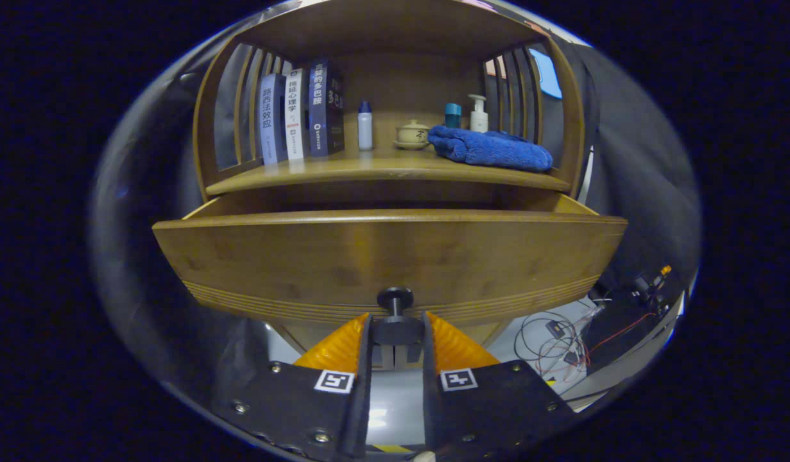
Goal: Pull open the drawer, take out the items inside it, and place them on the countertop above the cabinet.
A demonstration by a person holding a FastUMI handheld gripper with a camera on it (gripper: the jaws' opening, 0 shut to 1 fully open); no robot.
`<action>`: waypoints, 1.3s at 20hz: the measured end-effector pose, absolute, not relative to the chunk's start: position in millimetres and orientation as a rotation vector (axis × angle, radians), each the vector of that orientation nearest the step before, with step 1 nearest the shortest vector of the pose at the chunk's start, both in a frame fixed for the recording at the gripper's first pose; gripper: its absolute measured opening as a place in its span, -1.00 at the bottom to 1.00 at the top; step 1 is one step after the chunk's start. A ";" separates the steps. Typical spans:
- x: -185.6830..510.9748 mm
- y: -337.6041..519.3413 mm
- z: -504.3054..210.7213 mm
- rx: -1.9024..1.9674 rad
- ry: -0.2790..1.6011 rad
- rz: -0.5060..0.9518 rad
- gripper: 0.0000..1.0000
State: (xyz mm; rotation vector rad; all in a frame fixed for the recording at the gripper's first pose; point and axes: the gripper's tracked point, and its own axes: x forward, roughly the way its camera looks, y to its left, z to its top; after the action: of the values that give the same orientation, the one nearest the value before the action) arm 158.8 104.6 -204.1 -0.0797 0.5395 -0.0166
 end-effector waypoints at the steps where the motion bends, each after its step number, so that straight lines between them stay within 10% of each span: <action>1: 147.4 103.5 -204.7 -0.088 0.546 -0.025 -0.31; 13: 90.4 100.2 -213.4 -0.062 0.595 -0.019 -0.30; 16: 77.8 102.9 -223.8 -0.062 0.639 0.000 -0.05; 26: 90.4 109.0 -125.3 0.010 0.351 -0.043 0.11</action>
State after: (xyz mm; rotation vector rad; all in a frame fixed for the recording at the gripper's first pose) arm 90.4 109.0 -125.3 0.0096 0.3506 -0.0435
